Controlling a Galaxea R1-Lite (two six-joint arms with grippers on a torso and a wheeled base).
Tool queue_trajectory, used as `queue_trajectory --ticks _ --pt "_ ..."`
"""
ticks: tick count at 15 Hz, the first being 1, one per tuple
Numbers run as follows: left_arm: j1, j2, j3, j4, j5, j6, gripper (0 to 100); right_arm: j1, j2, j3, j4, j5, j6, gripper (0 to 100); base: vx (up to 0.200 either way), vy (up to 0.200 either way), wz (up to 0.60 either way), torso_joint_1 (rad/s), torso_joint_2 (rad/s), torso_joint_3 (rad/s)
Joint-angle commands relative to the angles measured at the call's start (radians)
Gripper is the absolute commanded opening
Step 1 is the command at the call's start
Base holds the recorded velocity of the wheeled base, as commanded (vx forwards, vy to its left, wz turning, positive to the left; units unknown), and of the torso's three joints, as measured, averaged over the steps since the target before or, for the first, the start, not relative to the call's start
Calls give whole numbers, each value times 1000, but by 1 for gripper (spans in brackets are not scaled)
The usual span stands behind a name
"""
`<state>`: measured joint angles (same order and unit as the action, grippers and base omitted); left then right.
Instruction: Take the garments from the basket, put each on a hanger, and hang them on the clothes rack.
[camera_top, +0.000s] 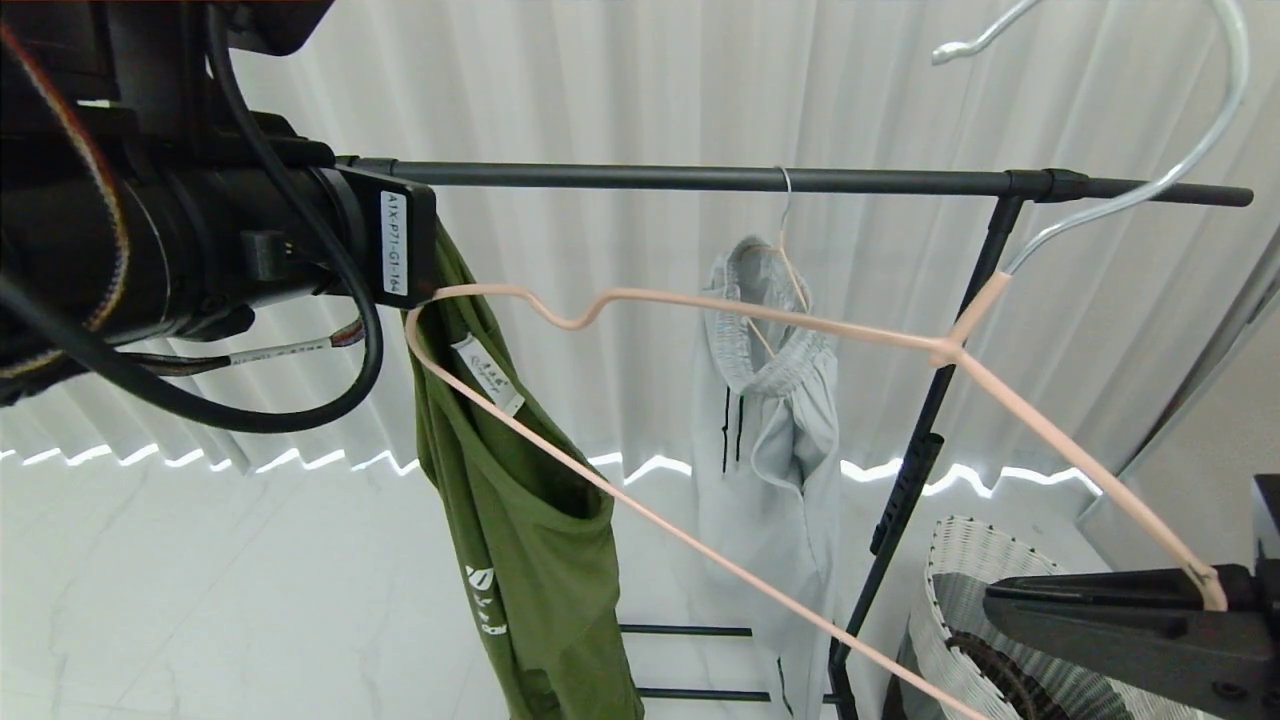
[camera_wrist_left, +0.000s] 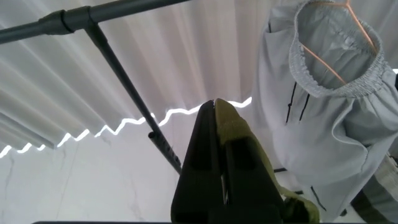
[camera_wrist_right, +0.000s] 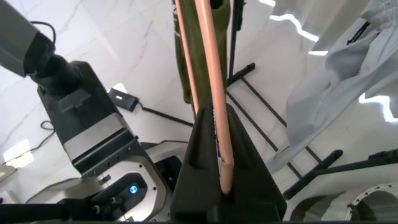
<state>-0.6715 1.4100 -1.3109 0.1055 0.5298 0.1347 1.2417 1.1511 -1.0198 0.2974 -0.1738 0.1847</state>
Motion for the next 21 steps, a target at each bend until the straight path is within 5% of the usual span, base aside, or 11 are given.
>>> queue_trajectory --ticks 1,8,16,21 --pt "-34 -6 -2 0 10 -1 0 -5 18 6 -3 -1 6 0 0 0 0 0 0 0" --pt "-68 -16 -4 0 13 0 0 -97 111 1 -116 -6 70 0 0 0 0 0 0 0" --pt "-128 -13 -4 0 15 -29 0 -99 276 -3 -305 -9 174 0 0 0 0 0 0 0" --pt "-237 -13 -5 0 19 -63 0 -99 371 -49 -356 -10 199 0 0 0 0 0 0 0"
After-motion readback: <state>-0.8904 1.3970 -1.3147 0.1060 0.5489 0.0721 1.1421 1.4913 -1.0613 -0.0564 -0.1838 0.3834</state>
